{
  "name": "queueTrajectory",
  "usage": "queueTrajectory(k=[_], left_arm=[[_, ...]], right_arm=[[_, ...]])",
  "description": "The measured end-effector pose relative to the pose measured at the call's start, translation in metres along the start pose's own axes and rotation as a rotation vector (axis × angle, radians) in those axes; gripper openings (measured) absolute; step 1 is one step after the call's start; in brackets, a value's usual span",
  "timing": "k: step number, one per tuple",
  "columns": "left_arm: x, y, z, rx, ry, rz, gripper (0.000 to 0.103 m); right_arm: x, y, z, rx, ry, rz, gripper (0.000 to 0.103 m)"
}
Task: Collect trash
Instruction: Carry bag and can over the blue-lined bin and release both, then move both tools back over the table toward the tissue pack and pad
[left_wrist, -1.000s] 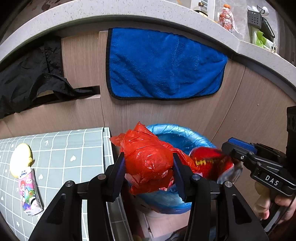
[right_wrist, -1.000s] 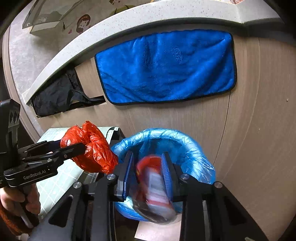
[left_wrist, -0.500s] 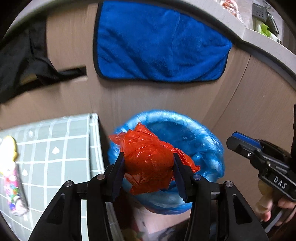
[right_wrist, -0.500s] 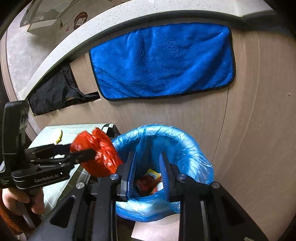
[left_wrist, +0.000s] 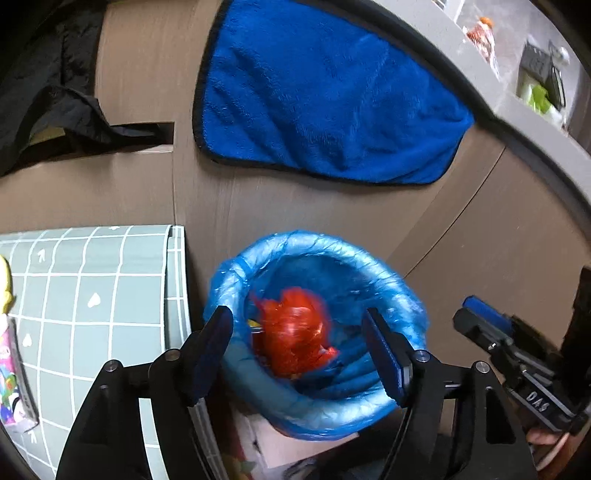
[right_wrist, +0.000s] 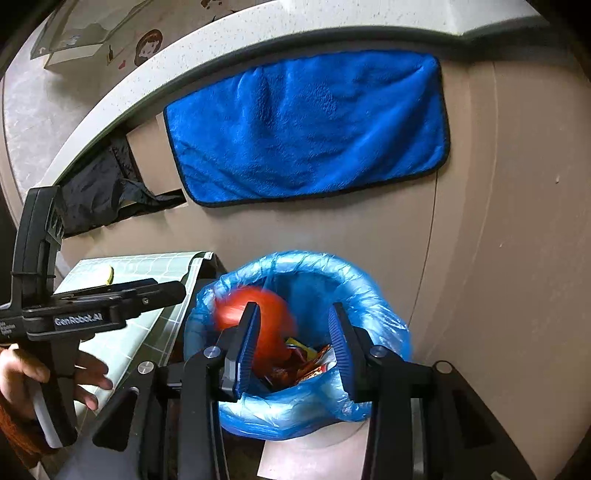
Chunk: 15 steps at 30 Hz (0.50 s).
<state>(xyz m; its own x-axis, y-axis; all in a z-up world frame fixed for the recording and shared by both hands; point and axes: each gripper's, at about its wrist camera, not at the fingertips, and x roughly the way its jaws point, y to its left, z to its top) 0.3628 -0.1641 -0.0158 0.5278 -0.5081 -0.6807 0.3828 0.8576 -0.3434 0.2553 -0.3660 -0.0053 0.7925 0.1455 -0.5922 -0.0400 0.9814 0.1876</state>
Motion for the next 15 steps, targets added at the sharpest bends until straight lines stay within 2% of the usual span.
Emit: queueTrajectory(k=[2, 6, 10, 15], left_arm=[[-0.011, 0.007, 0.003, -0.012, -0.038, 0.011, 0.073], [-0.050, 0.022, 0.001, 0.050, -0.158, 0.113, 0.073], [-0.091, 0.066, -0.012, 0.014, -0.172, 0.140, 0.074], [-0.147, 0.147, -0.039, -0.090, -0.172, 0.260, 0.074]], right_arm=[[-0.003, 0.002, 0.001, -0.001, 0.000, -0.004, 0.036], [-0.008, 0.016, 0.002, -0.028, 0.011, 0.009, 0.041], [-0.009, 0.045, 0.004, -0.084, 0.027, 0.062, 0.046], [0.002, 0.116, 0.008, -0.178, 0.085, 0.197, 0.048]])
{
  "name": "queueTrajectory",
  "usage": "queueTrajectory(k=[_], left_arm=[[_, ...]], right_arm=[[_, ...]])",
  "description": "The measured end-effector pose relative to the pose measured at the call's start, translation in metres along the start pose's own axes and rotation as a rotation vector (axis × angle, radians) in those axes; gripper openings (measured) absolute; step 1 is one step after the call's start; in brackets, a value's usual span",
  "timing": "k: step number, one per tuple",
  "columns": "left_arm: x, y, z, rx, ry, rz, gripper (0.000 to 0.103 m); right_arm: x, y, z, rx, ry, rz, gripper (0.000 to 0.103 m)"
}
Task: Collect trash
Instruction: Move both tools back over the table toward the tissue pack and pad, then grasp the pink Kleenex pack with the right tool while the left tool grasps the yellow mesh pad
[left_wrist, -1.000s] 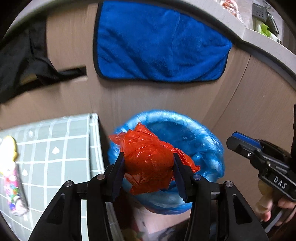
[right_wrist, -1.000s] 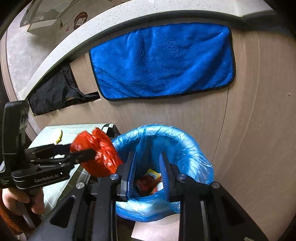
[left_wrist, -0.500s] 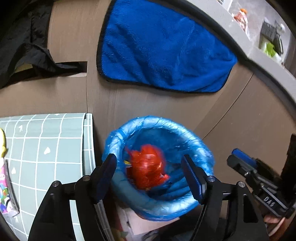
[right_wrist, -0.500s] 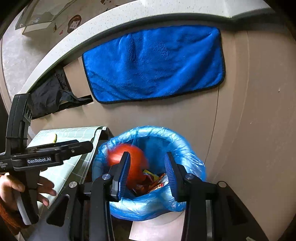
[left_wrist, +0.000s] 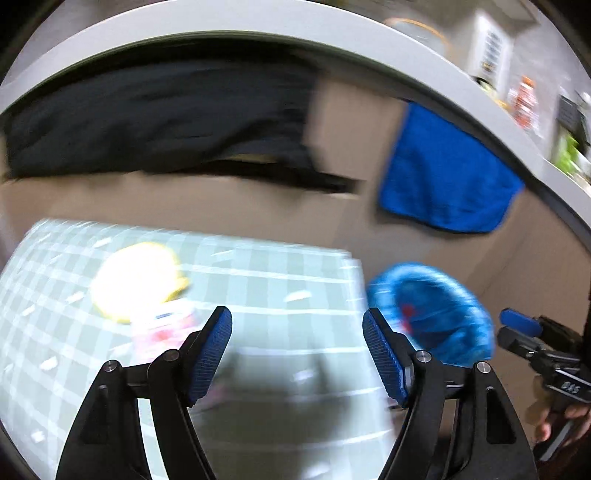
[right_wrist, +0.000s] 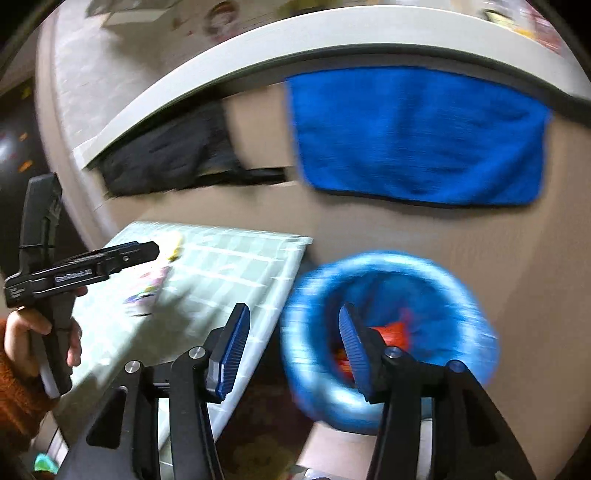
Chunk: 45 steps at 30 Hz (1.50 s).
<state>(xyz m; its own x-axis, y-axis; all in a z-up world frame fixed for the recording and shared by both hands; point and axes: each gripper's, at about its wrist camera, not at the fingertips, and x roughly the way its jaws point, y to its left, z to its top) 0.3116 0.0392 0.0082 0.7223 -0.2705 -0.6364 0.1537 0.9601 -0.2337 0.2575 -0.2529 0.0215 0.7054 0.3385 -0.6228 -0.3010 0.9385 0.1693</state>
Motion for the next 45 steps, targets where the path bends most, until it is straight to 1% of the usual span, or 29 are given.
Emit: queueTrajectory(k=[1, 2, 3, 5, 6, 8, 10, 12, 13, 15, 16, 18, 20, 22, 23, 24, 25, 26, 27, 30, 32, 34, 38, 40, 42, 43, 44, 45], left_arm=[[-0.005, 0.014, -0.003, -0.016, -0.001, 0.022, 0.073], [-0.014, 0.037, -0.006, -0.041, -0.002, 0.053, 0.073], [-0.020, 0.052, -0.009, -0.057, -0.002, 0.070, 0.073], [-0.033, 0.086, -0.017, -0.096, -0.004, 0.103, 0.073], [-0.040, 0.105, -0.022, -0.118, -0.005, 0.122, 0.073], [-0.049, 0.131, -0.028, -0.147, -0.009, 0.147, 0.073], [-0.061, 0.155, -0.038, -0.181, -0.015, 0.169, 0.073], [-0.069, 0.176, -0.047, -0.212, -0.022, 0.182, 0.073], [-0.073, 0.185, -0.051, -0.229, -0.026, 0.188, 0.073], [-0.077, 0.203, -0.058, -0.271, -0.031, 0.197, 0.073], [-0.079, 0.211, -0.062, -0.290, -0.030, 0.200, 0.073], [-0.082, 0.223, -0.068, -0.320, -0.027, 0.207, 0.073], [-0.082, 0.230, -0.072, -0.327, -0.020, 0.207, 0.073], [-0.080, 0.233, -0.074, -0.326, -0.013, 0.203, 0.073], [-0.078, 0.234, -0.075, -0.326, -0.011, 0.199, 0.073], [-0.075, 0.233, -0.074, -0.329, -0.008, 0.194, 0.073], [-0.072, 0.232, -0.074, -0.332, -0.008, 0.187, 0.073], [-0.069, 0.229, -0.072, -0.332, -0.009, 0.176, 0.073], [-0.065, 0.226, -0.068, -0.328, -0.008, 0.164, 0.073], [-0.048, 0.209, -0.050, -0.294, 0.011, 0.102, 0.073], [-0.030, 0.193, -0.030, -0.258, 0.031, 0.044, 0.073], [-0.012, 0.181, -0.009, -0.223, 0.038, 0.028, 0.073], [0.038, 0.164, 0.030, -0.134, 0.021, 0.052, 0.073], [0.071, 0.160, 0.047, -0.072, 0.022, 0.080, 0.073], [0.100, 0.161, 0.055, -0.024, 0.052, 0.119, 0.073], [0.116, 0.163, 0.057, -0.012, 0.085, 0.161, 0.073], [0.130, 0.166, 0.058, -0.012, 0.126, 0.196, 0.073], [0.136, 0.168, 0.058, -0.018, 0.149, 0.204, 0.073]], right_arm=[[0.006, 0.015, 0.004, -0.019, 0.013, 0.029, 0.048], [0.017, 0.036, 0.009, -0.039, 0.034, 0.073, 0.048], [0.023, 0.048, 0.011, -0.047, 0.049, 0.101, 0.048], [0.047, 0.086, 0.019, -0.054, 0.104, 0.192, 0.048], [0.059, 0.101, 0.021, -0.054, 0.129, 0.223, 0.048], [0.085, 0.135, 0.024, -0.071, 0.180, 0.273, 0.048], [0.108, 0.164, 0.025, -0.108, 0.201, 0.262, 0.048], [0.136, 0.197, 0.024, -0.170, 0.210, 0.228, 0.048], [0.145, 0.206, 0.022, -0.188, 0.218, 0.221, 0.048], [0.173, 0.229, 0.019, -0.228, 0.259, 0.190, 0.048], [0.183, 0.234, 0.017, -0.243, 0.271, 0.173, 0.048], [0.207, 0.248, 0.012, -0.293, 0.302, 0.112, 0.048], [0.223, 0.254, 0.007, -0.341, 0.317, 0.041, 0.051], [0.224, 0.258, 0.005, -0.385, 0.281, 0.000, 0.051], [0.223, 0.256, 0.003, -0.392, 0.284, 0.015, 0.050], [0.220, 0.253, 0.004, -0.391, 0.280, 0.035, 0.042], [0.217, 0.249, 0.006, -0.379, 0.278, 0.060, 0.038], [0.209, 0.240, 0.008, -0.347, 0.274, 0.100, 0.029], [0.204, 0.234, 0.010, -0.327, 0.270, 0.115, 0.022], [0.180, 0.214, 0.014, -0.275, 0.231, 0.132, 0.016], [0.164, 0.198, 0.013, -0.244, 0.214, 0.143, 0.016], [0.158, 0.188, 0.012, -0.219, 0.213, 0.141, 0.015], [0.150, 0.164, 0.004, -0.152, 0.218, 0.149, 0.015], [0.146, 0.156, 0.000, -0.126, 0.222, 0.158, 0.015], [0.142, 0.149, -0.004, -0.116, 0.227, 0.170, 0.015], [0.140, 0.146, -0.006, -0.117, 0.228, 0.174, 0.015], [0.137, 0.144, -0.009, -0.118, 0.227, 0.177, 0.016], [0.135, 0.142, -0.011, -0.119, 0.227, 0.177, 0.016]])
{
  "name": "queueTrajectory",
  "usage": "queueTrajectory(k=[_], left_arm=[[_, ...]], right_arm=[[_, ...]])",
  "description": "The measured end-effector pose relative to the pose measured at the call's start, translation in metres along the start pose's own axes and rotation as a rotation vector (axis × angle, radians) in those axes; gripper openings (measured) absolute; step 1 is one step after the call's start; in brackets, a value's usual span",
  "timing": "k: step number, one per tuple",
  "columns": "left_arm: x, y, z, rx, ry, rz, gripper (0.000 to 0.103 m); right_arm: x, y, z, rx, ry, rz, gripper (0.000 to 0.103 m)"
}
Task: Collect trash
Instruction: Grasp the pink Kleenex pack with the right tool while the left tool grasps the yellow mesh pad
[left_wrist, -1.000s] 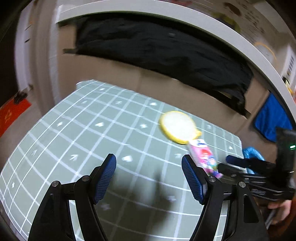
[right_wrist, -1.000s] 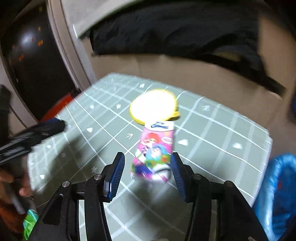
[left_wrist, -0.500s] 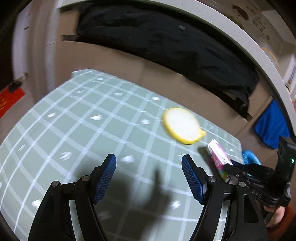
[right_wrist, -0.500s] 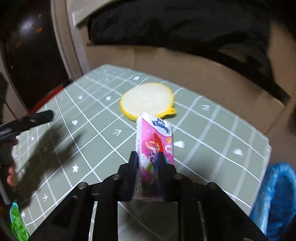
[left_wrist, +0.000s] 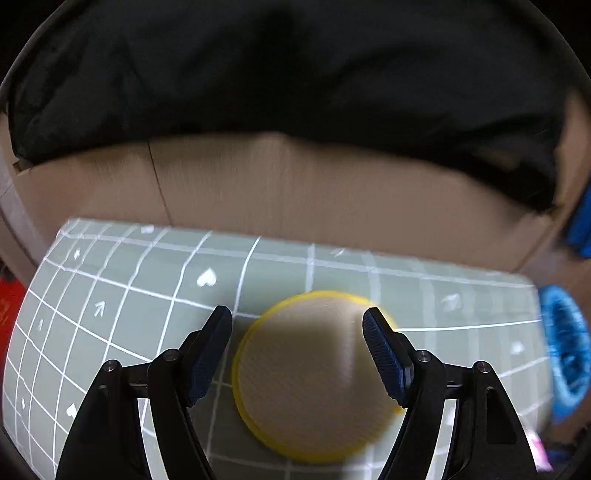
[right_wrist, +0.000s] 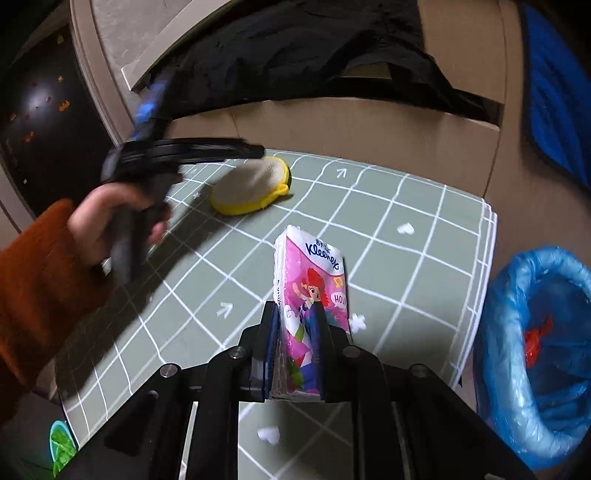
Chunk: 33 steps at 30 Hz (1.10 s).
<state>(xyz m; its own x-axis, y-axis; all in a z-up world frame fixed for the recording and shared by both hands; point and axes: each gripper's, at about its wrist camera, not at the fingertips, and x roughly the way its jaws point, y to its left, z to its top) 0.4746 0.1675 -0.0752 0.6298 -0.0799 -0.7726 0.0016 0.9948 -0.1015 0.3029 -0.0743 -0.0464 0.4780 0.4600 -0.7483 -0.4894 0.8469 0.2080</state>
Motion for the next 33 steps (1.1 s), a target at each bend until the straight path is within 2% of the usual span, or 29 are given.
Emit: queueTrajectory(k=[4, 7, 9, 12, 15, 21, 23, 24, 25, 26, 27, 30, 33], left_arm=[[0.003, -0.002, -0.016, -0.043, 0.074, -0.073, 0.073], [-0.011, -0.012, -0.037, -0.004, 0.100, -0.104, 0.073], [-0.021, -0.019, -0.051, 0.019, 0.109, -0.114, 0.073], [-0.035, -0.027, -0.068, 0.035, 0.111, -0.137, 0.073], [-0.039, -0.033, -0.075, 0.059, 0.101, -0.126, 0.073], [-0.036, -0.035, -0.071, 0.044, 0.121, -0.128, 0.073], [-0.040, -0.032, -0.075, 0.046, 0.112, -0.139, 0.067], [-0.044, -0.030, -0.078, 0.037, 0.097, -0.138, 0.059], [-0.047, -0.028, -0.079, 0.024, 0.084, -0.141, 0.045], [-0.050, -0.025, -0.080, 0.013, 0.070, -0.148, 0.038], [-0.055, -0.023, -0.081, 0.007, 0.057, -0.150, 0.024], [-0.076, -0.022, -0.080, 0.018, -0.005, -0.129, 0.017], [-0.102, -0.024, -0.080, 0.034, -0.067, -0.090, 0.014]], right_arm=[[-0.002, -0.001, -0.007, -0.021, 0.011, 0.020, 0.021], [0.001, 0.000, -0.013, -0.031, 0.026, 0.028, 0.028], [0.002, 0.004, -0.018, -0.049, 0.022, 0.020, 0.036], [0.005, 0.010, -0.021, -0.071, 0.008, 0.003, 0.041], [0.007, 0.017, -0.023, -0.087, 0.002, -0.007, 0.046], [0.006, 0.024, -0.029, -0.136, -0.007, -0.043, 0.049], [0.004, 0.026, -0.031, -0.156, -0.006, -0.053, 0.049], [0.001, 0.025, -0.033, -0.155, -0.005, -0.051, 0.049], [0.000, 0.023, -0.033, -0.148, -0.004, -0.044, 0.049], [-0.002, 0.020, -0.032, -0.133, -0.003, -0.031, 0.049], [-0.003, 0.018, -0.033, -0.127, -0.002, -0.025, 0.049], [-0.004, 0.018, -0.032, -0.123, 0.007, -0.039, 0.049], [-0.002, 0.022, -0.029, -0.146, 0.014, -0.063, 0.049]])
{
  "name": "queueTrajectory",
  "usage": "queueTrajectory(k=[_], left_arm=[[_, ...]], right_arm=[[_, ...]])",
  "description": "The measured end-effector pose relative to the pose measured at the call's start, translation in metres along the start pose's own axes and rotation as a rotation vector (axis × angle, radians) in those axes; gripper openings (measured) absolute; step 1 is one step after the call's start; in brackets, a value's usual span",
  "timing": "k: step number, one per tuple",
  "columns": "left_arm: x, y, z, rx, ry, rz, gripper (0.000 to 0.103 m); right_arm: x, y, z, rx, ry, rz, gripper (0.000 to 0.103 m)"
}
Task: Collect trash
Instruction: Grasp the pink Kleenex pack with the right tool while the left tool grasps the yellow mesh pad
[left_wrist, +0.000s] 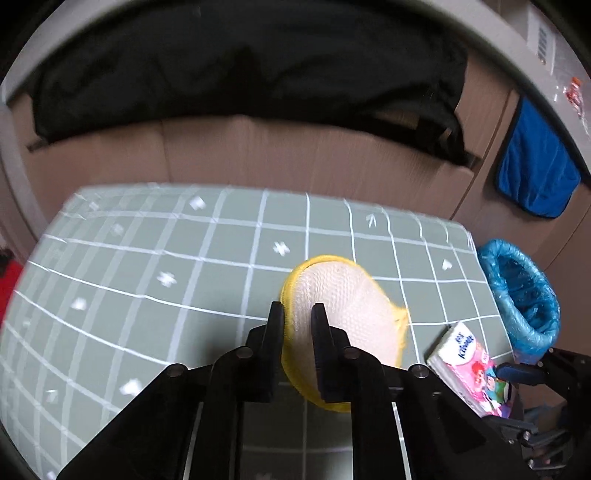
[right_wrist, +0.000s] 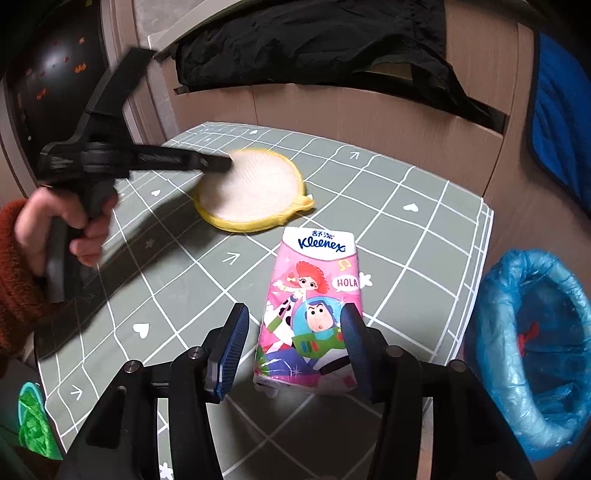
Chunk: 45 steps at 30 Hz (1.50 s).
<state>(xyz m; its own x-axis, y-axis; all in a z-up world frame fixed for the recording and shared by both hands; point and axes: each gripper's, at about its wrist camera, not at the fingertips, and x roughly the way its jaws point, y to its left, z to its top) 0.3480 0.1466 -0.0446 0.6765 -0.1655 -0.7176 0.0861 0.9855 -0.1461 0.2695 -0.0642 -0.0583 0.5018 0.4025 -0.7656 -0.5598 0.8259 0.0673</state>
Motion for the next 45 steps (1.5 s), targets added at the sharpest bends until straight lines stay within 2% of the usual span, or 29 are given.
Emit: queueTrajectory(k=[5, 8, 11, 12, 14, 16, 20, 22, 25, 27, 29, 32, 35, 39, 45], left_arm=[[-0.045, -0.001, -0.013, 0.004, -0.061, 0.011, 0.013], [-0.067, 0.003, -0.029, -0.009, -0.085, 0.014, 0.011], [-0.078, 0.008, -0.041, -0.024, -0.086, 0.001, 0.011], [-0.082, 0.009, -0.044, -0.028, -0.089, -0.004, 0.011], [-0.086, 0.011, -0.049, -0.028, -0.091, -0.008, 0.011], [-0.088, 0.014, -0.053, -0.035, -0.088, -0.019, 0.011], [-0.088, 0.020, -0.058, -0.057, -0.083, -0.023, 0.012], [-0.088, 0.028, -0.060, -0.093, -0.081, -0.026, 0.012], [-0.087, 0.046, -0.064, -0.170, -0.071, -0.047, 0.013], [-0.085, 0.056, -0.066, -0.222, -0.059, -0.064, 0.014], [-0.080, 0.063, -0.068, -0.259, -0.032, -0.081, 0.016], [-0.073, 0.069, -0.071, -0.292, 0.006, -0.096, 0.020], [-0.067, 0.072, -0.075, -0.312, 0.046, -0.140, 0.025], [-0.059, 0.076, -0.080, -0.337, 0.083, -0.166, 0.027], [-0.045, 0.075, -0.087, -0.340, 0.133, -0.159, 0.027]], right_arm=[[-0.001, 0.005, 0.007, -0.019, -0.017, -0.040, 0.050], [0.001, -0.004, 0.013, 0.047, -0.028, -0.016, 0.057], [0.017, -0.016, 0.016, 0.141, 0.035, 0.026, 0.058], [0.020, -0.017, 0.015, 0.155, 0.042, 0.027, 0.062], [0.024, -0.016, 0.015, 0.154, 0.035, 0.002, 0.065], [0.034, -0.016, 0.015, 0.155, 0.083, -0.008, 0.066], [0.039, -0.010, 0.015, 0.138, 0.083, -0.048, 0.069], [0.042, -0.009, 0.015, 0.141, 0.081, -0.065, 0.070], [0.044, -0.010, 0.015, 0.155, 0.076, -0.045, 0.079], [0.047, -0.005, 0.019, 0.106, 0.119, -0.021, 0.082], [0.046, -0.002, 0.022, 0.066, 0.150, -0.015, 0.077], [0.045, 0.004, 0.024, 0.024, 0.128, -0.067, 0.050], [0.037, 0.005, 0.023, 0.031, 0.092, -0.070, 0.040], [0.013, 0.005, 0.022, 0.032, 0.026, -0.052, 0.038], [0.015, 0.020, 0.020, 0.011, 0.052, -0.013, 0.038]])
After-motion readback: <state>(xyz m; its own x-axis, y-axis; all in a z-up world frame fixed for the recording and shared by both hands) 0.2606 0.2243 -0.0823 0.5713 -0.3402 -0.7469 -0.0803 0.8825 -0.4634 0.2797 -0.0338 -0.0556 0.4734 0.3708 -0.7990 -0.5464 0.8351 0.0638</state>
